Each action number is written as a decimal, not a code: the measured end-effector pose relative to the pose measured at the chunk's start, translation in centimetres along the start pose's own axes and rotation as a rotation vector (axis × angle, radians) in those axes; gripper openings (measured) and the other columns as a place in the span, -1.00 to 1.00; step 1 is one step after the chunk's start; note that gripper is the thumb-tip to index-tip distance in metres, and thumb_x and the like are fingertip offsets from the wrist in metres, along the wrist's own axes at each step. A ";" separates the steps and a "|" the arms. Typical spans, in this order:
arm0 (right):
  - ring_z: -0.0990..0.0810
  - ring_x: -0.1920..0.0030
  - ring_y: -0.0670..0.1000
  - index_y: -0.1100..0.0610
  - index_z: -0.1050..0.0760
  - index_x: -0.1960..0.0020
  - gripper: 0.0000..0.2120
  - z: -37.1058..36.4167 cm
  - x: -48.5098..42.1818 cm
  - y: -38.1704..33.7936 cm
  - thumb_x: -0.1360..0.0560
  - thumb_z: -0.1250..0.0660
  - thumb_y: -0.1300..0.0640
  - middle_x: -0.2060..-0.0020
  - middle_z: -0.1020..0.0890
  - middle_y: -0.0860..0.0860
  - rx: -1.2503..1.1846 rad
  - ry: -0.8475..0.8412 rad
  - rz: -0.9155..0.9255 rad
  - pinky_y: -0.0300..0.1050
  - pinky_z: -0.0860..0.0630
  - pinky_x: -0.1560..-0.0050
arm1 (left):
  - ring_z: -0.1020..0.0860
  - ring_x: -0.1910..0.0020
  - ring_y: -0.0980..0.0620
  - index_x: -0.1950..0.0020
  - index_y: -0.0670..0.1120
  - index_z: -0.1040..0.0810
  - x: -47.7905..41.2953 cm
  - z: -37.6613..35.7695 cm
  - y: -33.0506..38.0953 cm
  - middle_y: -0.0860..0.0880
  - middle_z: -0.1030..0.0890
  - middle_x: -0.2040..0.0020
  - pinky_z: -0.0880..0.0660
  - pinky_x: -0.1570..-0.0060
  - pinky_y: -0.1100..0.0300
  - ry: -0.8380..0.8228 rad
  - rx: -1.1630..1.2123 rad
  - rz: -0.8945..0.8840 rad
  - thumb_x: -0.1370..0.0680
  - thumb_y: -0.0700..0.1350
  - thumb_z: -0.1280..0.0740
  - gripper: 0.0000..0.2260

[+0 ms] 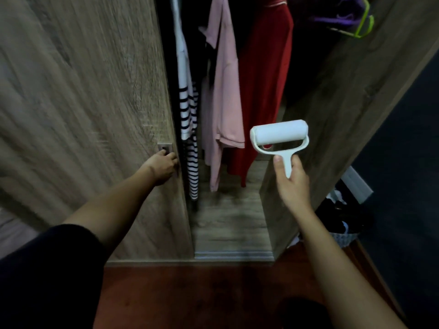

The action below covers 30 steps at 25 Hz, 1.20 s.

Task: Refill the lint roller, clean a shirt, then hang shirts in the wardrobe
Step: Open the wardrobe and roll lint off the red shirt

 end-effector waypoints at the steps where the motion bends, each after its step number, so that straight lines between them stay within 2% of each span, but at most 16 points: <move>1: -0.51 0.31 -0.30 0.03 -0.43 0.03 -0.84 -0.2 0.0 -0.2 -0.55 -0.21 -0.06 0.32 -0.55 -0.14 0.001 0.004 0.007 -0.50 -0.35 0.33 | -0.29 -0.35 -0.11 -0.34 -0.11 -0.42 0.4 -0.6 -0.5 -0.09 -0.36 -0.39 -0.30 -0.24 0.01 -0.015 -0.010 0.001 -0.61 -0.09 -0.06 -0.66; 4: -0.50 0.34 -0.35 0.06 -0.43 0.02 -0.82 -0.8 -0.1 -0.9 -0.55 -0.21 -0.05 0.32 -0.55 -0.13 -0.003 0.014 0.023 -0.50 -0.36 0.32 | -0.25 -0.39 -0.10 -0.38 -0.09 -0.38 1.3 -2.4 -1.8 -0.09 -0.31 -0.44 -0.29 -0.29 0.01 -0.059 0.004 0.011 -0.60 -0.10 -0.10 -0.64; 7: -0.51 0.30 -0.24 0.11 -0.44 0.01 -0.77 -1.2 -0.1 -1.4 -0.55 -0.20 -0.06 0.32 -0.55 -0.12 -0.002 0.003 0.025 -0.34 -0.40 0.27 | -0.23 -0.43 -0.11 -0.43 -0.07 -0.30 2.2 -3.4 -2.7 -0.10 -0.26 -0.47 -0.28 -0.34 0.00 -0.100 0.075 0.047 -0.58 -0.10 -0.16 -0.60; 10: -0.50 0.30 -0.22 0.10 -0.43 0.02 -0.78 -1.0 -0.4 -2.2 -0.55 -0.20 -0.06 0.33 -0.54 -0.13 0.006 0.010 0.039 -0.34 -0.39 0.27 | -0.25 -0.41 -0.11 -0.41 -0.06 -0.33 2.7 -4.2 -3.5 -0.10 -0.29 -0.45 -0.30 -0.34 -0.01 -0.137 0.091 0.045 -0.57 -0.10 -0.17 -0.61; 12: -0.50 0.32 -0.22 0.09 -0.43 0.03 -0.79 -0.8 -0.5 -2.5 -0.55 -0.20 -0.06 0.34 -0.54 -0.12 0.004 0.019 0.043 -0.29 -0.40 0.27 | -0.32 -0.37 -0.10 -0.36 -0.06 -0.39 2.6 -3.1 -3.4 -0.10 -0.37 -0.40 -0.38 -0.28 0.00 -0.113 0.127 0.042 -0.57 -0.11 -0.19 -0.65; 14: -0.50 0.35 -0.28 0.06 -0.43 0.04 -0.81 -0.3 -0.8 -2.7 -0.55 -0.20 -0.06 0.34 -0.54 -0.12 0.001 0.047 0.048 -0.28 -0.40 0.28 | -0.42 -0.27 -0.10 -0.27 -0.09 -0.45 1.9 1.0 -3.0 -0.12 -0.48 -0.27 -0.47 -0.11 0.03 0.050 0.221 0.041 -0.57 -0.10 -0.18 -0.72; 16: -0.50 0.34 -0.30 0.02 -0.43 0.03 -0.83 0.7 -1.3 -2.7 -0.55 -0.19 -0.07 0.33 -0.54 -0.13 -0.005 0.082 0.037 -0.32 -0.40 0.26 | -0.51 -0.14 -0.16 -0.14 -0.17 -0.51 0.8 7.7 -3.2 -0.18 -0.57 -0.11 -0.51 0.02 0.01 0.413 0.426 0.083 -0.56 -0.07 -0.16 -0.73; 18: -0.51 0.32 -0.26 0.02 -0.42 0.03 -0.82 2.0 -2.0 -2.3 -0.55 -0.18 -0.09 0.33 -0.54 -0.13 -0.013 0.111 0.014 -0.33 -0.40 0.27 | -0.60 0.08 -0.21 0.03 -0.24 -0.58 0.3 13.9 -4.2 -0.24 -0.63 0.11 -0.53 0.18 0.03 0.780 0.683 0.143 -0.51 -0.03 -0.10 -0.64; 20: -0.51 0.32 -0.23 0.03 -0.42 0.04 -0.80 3.3 -2.8 -1.6 -0.55 -0.18 -0.10 0.34 -0.54 -0.12 -0.009 0.137 0.007 -0.34 -0.40 0.29 | -0.62 0.20 -0.15 0.02 -0.22 -0.64 -0.7 18.0 -4.9 -0.21 -0.67 0.19 -0.53 0.18 0.09 0.964 1.048 0.214 -0.48 -0.06 -0.13 -0.65; 22: -0.51 0.32 -0.25 0.03 -0.42 0.04 -0.81 4.4 -3.7 -0.9 -0.55 -0.18 -0.09 0.34 -0.55 -0.13 0.000 0.152 0.002 -0.39 -0.38 0.30 | -0.59 0.27 0.01 -0.04 -0.17 -0.65 -2.3 20.4 -4.8 -0.13 -0.69 0.22 -0.50 0.10 0.19 0.973 1.403 0.306 -0.49 -0.13 -0.25 -0.75; 24: -0.51 0.32 -0.32 0.04 -0.42 0.05 -0.82 5.6 -5.1 0.1 -0.55 -0.19 -0.06 0.33 -0.55 -0.16 -0.008 0.168 -0.009 -0.49 -0.35 0.32 | -0.56 0.27 0.05 -0.08 -0.15 -0.64 -4.8 22.0 -4.4 -0.07 -0.64 0.31 -0.50 0.08 0.16 0.936 1.603 0.430 -0.49 -0.07 -0.32 -0.76; 27: -0.50 0.32 -0.35 0.05 -0.43 0.04 -0.81 7.1 -8.4 1.4 -0.56 -0.19 -0.06 0.30 -0.56 -0.13 -0.038 0.162 -0.011 -0.43 -0.39 0.28 | -0.61 0.17 -0.07 -0.14 -0.17 -0.59 -9.2 22.7 -3.6 -0.02 -0.56 0.40 -0.50 0.05 0.10 0.803 1.718 0.544 -0.46 0.10 -0.36 -0.59; 28: -0.51 0.32 -0.35 0.05 -0.44 0.03 -0.80 7.4 -9.6 1.7 -0.56 -0.19 -0.07 0.30 -0.56 -0.13 -0.049 0.151 -0.011 -0.43 -0.40 0.28 | -0.61 0.18 -0.09 -0.10 -0.17 -0.59 -10.6 22.8 -3.2 -0.03 -0.55 0.40 -0.50 0.06 0.10 0.775 1.739 0.549 -0.45 0.09 -0.38 -0.62; 30: -0.52 0.31 -0.32 0.05 -0.45 0.02 -0.80 7.4 -11.9 2.1 -0.56 -0.19 -0.07 0.29 -0.57 -0.12 -0.072 0.134 -0.009 -0.42 -0.41 0.28 | -0.58 0.26 -0.05 0.04 -0.18 -0.61 -12.0 23.2 -2.1 -0.08 -0.55 0.36 -0.49 0.13 0.12 0.826 1.783 0.536 -0.45 -0.06 -0.41 -0.79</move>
Point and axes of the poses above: each hand's wrist, its own x-axis away from the middle knuckle, its own z-axis out of the back of the hand, y = z × x, the point moved 8 cm from there along -x, towards the middle knuckle
